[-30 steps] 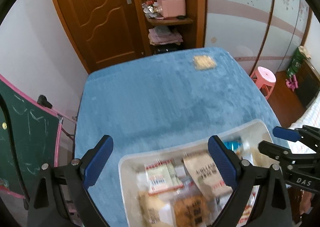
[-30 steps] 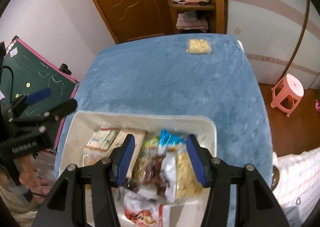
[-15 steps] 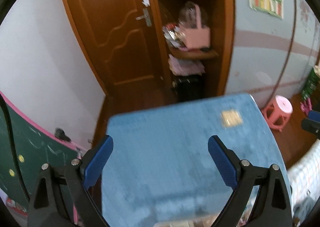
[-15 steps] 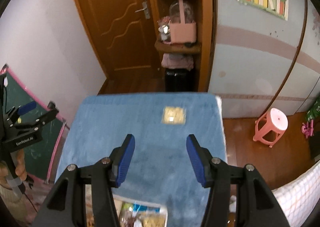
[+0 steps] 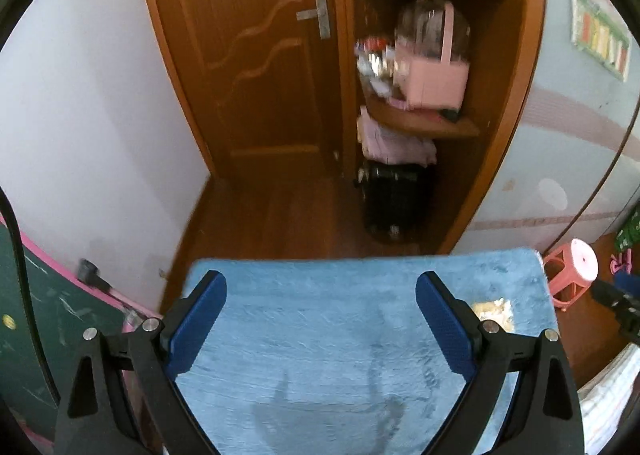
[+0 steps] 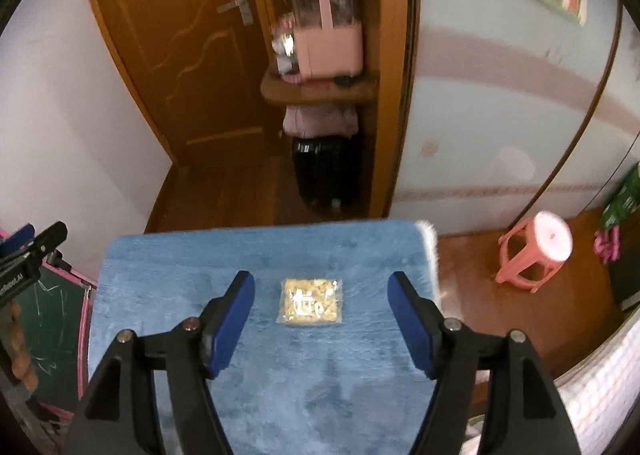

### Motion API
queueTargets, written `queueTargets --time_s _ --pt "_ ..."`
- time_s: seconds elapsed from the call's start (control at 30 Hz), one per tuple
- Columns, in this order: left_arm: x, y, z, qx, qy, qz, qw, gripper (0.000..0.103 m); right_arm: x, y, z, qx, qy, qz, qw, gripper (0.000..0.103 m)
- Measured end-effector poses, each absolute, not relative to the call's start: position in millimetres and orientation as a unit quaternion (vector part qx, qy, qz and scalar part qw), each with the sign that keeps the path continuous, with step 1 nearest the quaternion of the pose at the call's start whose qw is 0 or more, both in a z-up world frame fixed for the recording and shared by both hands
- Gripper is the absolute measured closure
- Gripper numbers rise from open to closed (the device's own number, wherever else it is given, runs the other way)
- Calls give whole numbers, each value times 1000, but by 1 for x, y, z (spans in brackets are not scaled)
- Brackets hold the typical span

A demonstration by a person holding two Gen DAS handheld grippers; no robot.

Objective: Organize snacks
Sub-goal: 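Move both tools back toward the clear puffed-snack bag on the table, then grasp the clear puffed-snack bag with the right tool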

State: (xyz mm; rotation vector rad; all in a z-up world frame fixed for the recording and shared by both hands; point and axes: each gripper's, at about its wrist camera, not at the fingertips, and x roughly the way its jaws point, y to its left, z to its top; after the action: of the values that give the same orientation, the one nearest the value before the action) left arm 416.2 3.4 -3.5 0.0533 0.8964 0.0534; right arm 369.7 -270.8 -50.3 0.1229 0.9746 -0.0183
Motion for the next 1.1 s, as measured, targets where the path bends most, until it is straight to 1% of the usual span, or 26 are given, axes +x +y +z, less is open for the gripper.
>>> queueTargets --time_s 0.13,0.2,0.23,0.37,0.5,0.6,0.7,0.8,0.83,0.9,1.1 --pt "436 -9 -68 11 482 22 876 8 397 -273 -115 88 514 1 853 33" --pt "445 -19 -96 11 501 20 865 8 406 -274 -142 96 528 0 844 26" --pt "446 -23 -107 12 507 20 862 8 411 -273 -159 100 535 -1 839 25" --pt "453 -36 -148 2 533 12 846 8 418 -263 -196 95 554 2 827 22" --pt "455 -43 -174 -5 546 5 837 8 424 -251 -219 64 564 1 823 19" --pt "457 -47 -184 2 550 5 835 8 426 -244 -232 52 573 6 818 16" --pt "457 -48 -193 3 552 7 834 8 429 -238 -246 35 579 -2 814 16" --pt "459 -47 -193 6 551 13 835 8 429 -241 -258 57 591 -5 805 16" --pt "458 -46 -194 6 550 14 835 8 426 -241 -258 58 581 -8 812 17" --pt "457 -44 -195 4 551 16 834 8 422 -240 -257 56 576 -13 816 30" --pt "443 -39 -181 2 551 6 835 8 390 -238 -232 53 553 -15 831 31"
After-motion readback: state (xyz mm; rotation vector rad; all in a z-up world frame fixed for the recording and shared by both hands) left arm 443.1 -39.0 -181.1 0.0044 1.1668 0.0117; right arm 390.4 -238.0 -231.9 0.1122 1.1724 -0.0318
